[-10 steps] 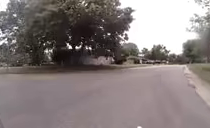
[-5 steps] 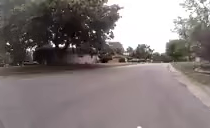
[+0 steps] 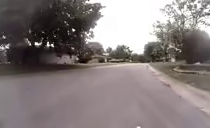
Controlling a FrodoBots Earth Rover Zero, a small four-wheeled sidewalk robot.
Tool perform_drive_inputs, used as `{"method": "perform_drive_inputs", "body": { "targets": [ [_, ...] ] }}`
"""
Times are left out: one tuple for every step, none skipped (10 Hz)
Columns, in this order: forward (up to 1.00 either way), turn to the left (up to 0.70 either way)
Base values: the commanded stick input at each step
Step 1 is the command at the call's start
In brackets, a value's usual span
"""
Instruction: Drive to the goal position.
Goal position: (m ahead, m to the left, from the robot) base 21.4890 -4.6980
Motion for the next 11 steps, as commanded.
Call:
{"method": "perform_drive_inputs", "body": {
  "targets": [
    [0.70, 0.00],
    [0.70, 0.00],
    [0.70, 0.00],
    [0.70, 0.00],
    [0.70, -0.19],
    [0.70, -0.29],
    [0.70, -0.35],
    [0.70, -0.35],
    [0.70, -0.35],
    [0.70, -0.35],
    [0.70, -0.23]
  ]
}}
